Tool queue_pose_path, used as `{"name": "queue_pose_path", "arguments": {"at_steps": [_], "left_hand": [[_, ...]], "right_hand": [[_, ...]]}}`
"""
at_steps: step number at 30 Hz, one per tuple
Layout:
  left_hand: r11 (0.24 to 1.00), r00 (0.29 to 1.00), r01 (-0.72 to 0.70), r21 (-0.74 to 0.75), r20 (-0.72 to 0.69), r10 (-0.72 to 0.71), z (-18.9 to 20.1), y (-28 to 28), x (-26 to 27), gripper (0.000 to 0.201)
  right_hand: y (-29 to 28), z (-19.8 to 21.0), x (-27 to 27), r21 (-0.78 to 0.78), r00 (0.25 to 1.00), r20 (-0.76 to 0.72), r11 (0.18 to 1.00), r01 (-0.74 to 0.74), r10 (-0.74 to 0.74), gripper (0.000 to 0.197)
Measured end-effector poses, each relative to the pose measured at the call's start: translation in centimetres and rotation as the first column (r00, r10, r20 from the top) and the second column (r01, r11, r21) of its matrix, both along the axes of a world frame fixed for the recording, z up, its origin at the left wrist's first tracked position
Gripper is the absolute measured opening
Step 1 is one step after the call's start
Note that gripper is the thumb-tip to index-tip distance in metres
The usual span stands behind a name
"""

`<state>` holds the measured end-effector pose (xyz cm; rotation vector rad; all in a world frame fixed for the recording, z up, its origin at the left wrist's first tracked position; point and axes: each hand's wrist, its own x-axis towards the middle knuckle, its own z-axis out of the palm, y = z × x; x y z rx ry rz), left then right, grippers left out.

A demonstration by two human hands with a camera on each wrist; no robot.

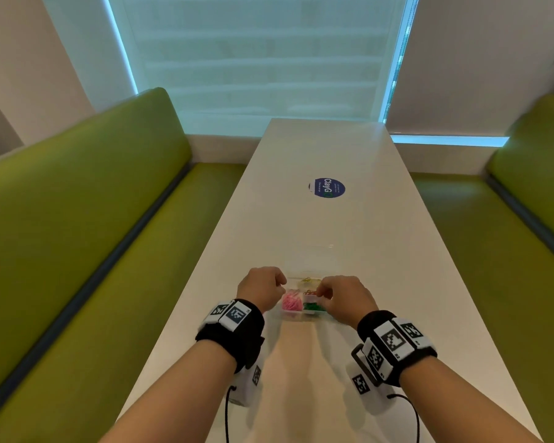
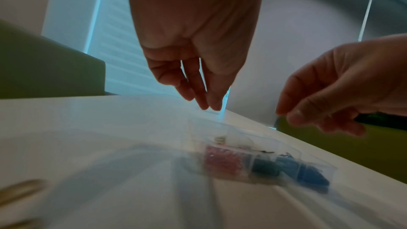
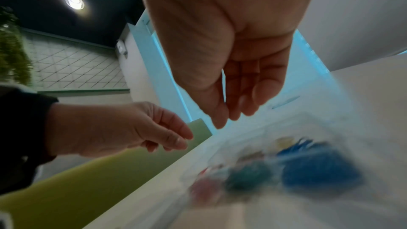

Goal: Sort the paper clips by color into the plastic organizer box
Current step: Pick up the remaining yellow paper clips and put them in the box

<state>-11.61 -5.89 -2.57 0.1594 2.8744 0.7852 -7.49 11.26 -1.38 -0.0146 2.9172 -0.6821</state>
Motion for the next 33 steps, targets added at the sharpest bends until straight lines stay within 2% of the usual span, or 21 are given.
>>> {"name": "queue_pose_path", "arguments": {"at_steps": [5,10,18,27,33], "left_hand": [[0.997,0.995,-0.018,-0.072,0.092,0.025,-0.9,-3.9,2.4,0.024],[0.991,0.985,-0.053,-0.125,0.157,0.073,-2.0,-6.7,4.6,0.023],[0.974,0.982,-0.094,-0.205,0.140,0.125,-2.4,-8.7,6.3,0.022],[0.972,0.974,-0.048,-0.229,0.204,0.096,-2.4,-7.9,6.9,0.024],[0.965,0.968,-0.023,-0.261,0.235,0.087,-2.6,-7.5,6.7,0.020]], "right_hand": [[-3.9,-1.4,1.8,0.016,0.977,0.126,0.984,-0.178,0.174,0.022],[-7.7,-2.9,3.2,0.014,0.950,0.181,0.966,-0.260,0.253,0.025],[-10.8,-3.7,4.2,0.045,0.954,0.200,0.970,-0.238,0.225,0.026],[-10.9,-4.0,3.8,0.059,0.957,0.238,0.981,-0.183,0.164,0.018],[-10.1,-4.1,3.8,0.053,0.951,0.255,0.980,-0.193,0.173,0.016]]}}
